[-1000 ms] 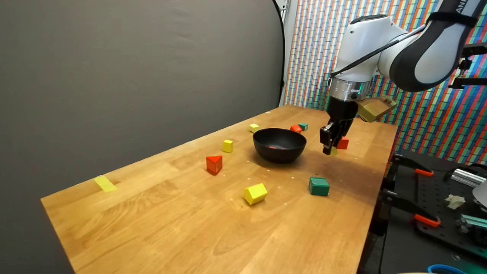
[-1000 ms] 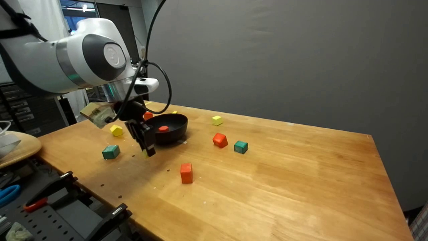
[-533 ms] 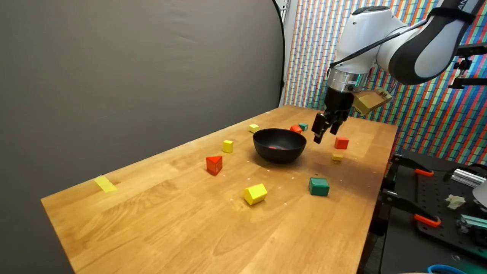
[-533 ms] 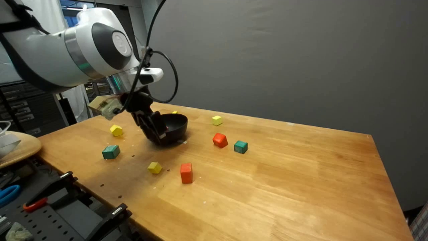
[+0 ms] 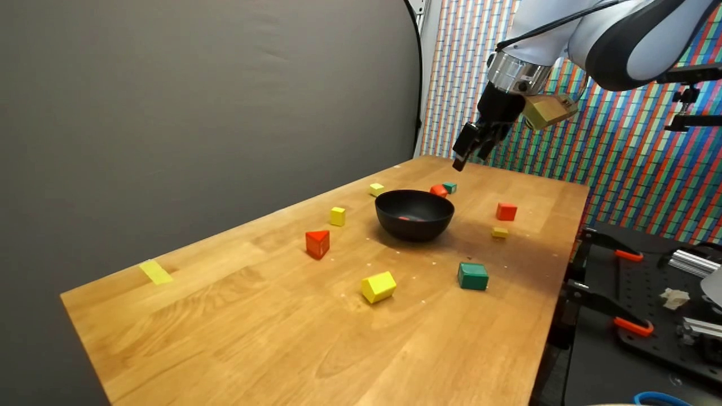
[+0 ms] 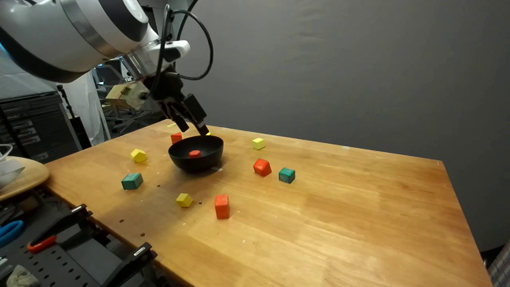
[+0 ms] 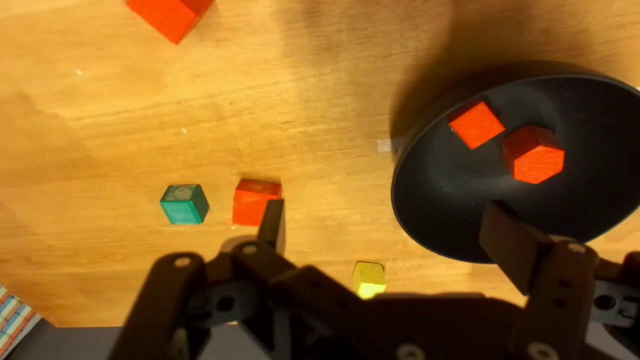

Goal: Take the blocks out of the bowl and place them on the table

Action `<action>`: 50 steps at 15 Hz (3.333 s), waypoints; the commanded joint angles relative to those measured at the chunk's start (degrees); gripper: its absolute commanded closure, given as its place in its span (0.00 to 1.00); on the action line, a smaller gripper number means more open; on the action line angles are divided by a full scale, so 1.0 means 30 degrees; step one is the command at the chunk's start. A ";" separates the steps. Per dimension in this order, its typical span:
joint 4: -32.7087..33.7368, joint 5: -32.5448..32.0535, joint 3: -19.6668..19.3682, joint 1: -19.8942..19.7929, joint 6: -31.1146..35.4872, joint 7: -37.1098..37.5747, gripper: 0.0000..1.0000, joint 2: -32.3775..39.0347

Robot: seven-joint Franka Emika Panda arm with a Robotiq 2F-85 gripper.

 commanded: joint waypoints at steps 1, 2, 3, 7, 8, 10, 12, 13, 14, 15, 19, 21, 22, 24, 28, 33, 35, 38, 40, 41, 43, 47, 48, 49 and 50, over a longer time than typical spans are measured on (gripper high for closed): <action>-0.0004 0.0000 -0.0008 -0.0003 0.0000 0.0004 0.00 0.0104; -0.0013 0.0000 -0.0012 -0.0003 0.0000 0.0005 0.00 0.0173; 0.0442 0.0301 0.0046 0.0144 -0.0117 -0.0354 0.00 0.0854; 0.2785 0.2571 0.0973 0.1082 -0.0840 -0.2020 0.00 0.4437; 0.3401 0.3765 0.1448 0.1203 -0.0955 -0.2980 0.00 0.5392; 0.5140 0.6042 0.2798 0.1087 -0.1895 -0.4699 0.00 0.7060; 0.6828 0.7794 0.4121 0.0498 -0.3019 -0.6500 0.00 0.8153; 0.7542 0.8543 0.4653 0.0131 -0.3416 -0.7427 0.00 0.8573; 0.8133 1.0246 0.3798 0.1191 -0.3799 -0.9012 0.00 0.8829; 0.6469 0.9518 0.2703 0.2304 -0.2770 -0.7487 0.00 0.7957; 0.6826 1.0225 0.2140 0.2917 -0.2891 -0.8197 0.00 0.8439; 0.7267 1.0702 0.2044 0.2970 -0.2524 -0.8779 0.00 0.8999; 0.7523 1.0779 0.1904 0.3101 -0.2183 -0.8914 0.00 0.9264; 0.8037 1.0728 0.1602 0.3360 -0.1824 -0.9238 0.00 0.9664; 0.9004 1.1097 0.1334 0.3539 -0.1648 -1.0019 0.25 1.0472; 0.9503 1.2500 0.2203 0.2983 -0.2267 -1.1678 0.58 1.0589; 0.9428 1.3142 0.2386 0.2938 -0.2158 -1.2133 0.74 1.0528; 0.8685 1.3148 0.1839 0.3519 -0.1355 -1.1692 0.84 0.9650; 0.7987 1.2744 0.1116 0.4046 -0.0565 -1.1140 0.84 0.8704; 0.7746 1.2543 0.0663 0.4361 -0.0277 -1.0935 0.84 0.8337; 0.7187 1.2041 -0.0499 0.5180 0.0195 -1.0215 0.84 0.7421; 0.7356 0.7598 -0.6072 0.9566 0.2909 -0.5820 0.84 0.6839; 0.7782 0.6657 -0.7398 1.0594 0.3936 -0.4730 0.84 0.7368; 0.8213 0.6351 -0.8192 1.1250 0.4536 -0.4247 0.84 0.8017; 0.8389 0.6489 -0.8481 1.1587 0.4962 -0.4079 0.84 0.8421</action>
